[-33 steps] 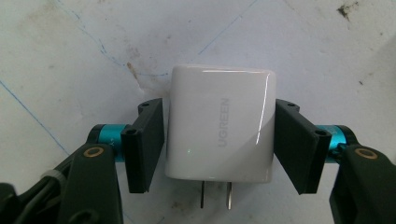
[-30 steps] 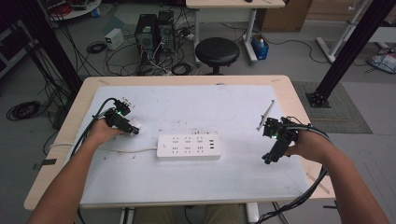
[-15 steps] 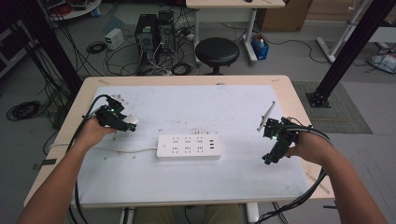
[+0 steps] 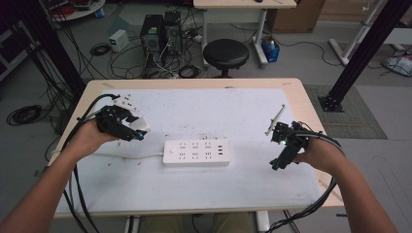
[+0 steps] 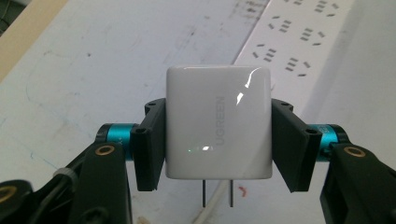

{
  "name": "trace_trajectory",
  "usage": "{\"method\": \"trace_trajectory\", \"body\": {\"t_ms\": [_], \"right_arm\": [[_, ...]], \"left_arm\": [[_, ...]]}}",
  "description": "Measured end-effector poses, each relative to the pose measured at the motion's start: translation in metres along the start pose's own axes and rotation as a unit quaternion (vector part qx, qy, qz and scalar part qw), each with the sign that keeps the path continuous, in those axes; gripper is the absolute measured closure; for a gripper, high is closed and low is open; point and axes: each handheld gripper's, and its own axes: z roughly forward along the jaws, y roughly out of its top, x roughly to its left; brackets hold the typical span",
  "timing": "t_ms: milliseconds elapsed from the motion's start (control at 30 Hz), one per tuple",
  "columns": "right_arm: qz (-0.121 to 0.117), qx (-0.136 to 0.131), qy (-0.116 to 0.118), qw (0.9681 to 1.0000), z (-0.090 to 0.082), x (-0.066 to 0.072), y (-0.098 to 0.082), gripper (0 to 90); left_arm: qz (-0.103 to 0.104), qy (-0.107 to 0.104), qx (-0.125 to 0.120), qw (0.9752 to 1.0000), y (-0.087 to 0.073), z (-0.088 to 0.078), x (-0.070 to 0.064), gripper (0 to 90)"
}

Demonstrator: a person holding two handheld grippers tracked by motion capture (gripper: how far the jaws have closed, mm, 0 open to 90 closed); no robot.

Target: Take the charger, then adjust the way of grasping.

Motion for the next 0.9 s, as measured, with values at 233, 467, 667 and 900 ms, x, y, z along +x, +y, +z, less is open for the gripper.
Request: {"method": "trace_trajectory", "body": {"t_ms": [233, 467, 667, 900], "right_arm": [[-0.022, -0.012, -0.003, 0.9997, -0.002, 0.004, 0.011, 3.3], [-0.011, -0.012, -0.007, 0.9998, -0.002, 0.001, 0.016, 3.3], [0.016, -0.045, 0.000, 0.9988, -0.010, 0.000, 0.014, 3.3], [0.034, -0.064, 0.009, 0.9973, -0.015, 0.008, 0.021, 3.3]], "left_arm": [[0.019, -0.004, 0.000, 0.9998, 0.007, -0.010, -0.017, 42.4], [0.037, -0.025, -0.009, 0.9989, 0.012, -0.009, -0.027, 42.3], [0.047, -0.033, -0.014, 0.9982, 0.014, -0.009, -0.035, 42.3], [0.057, -0.050, -0.033, 0.9965, 0.024, -0.013, -0.047, 42.3]]}}
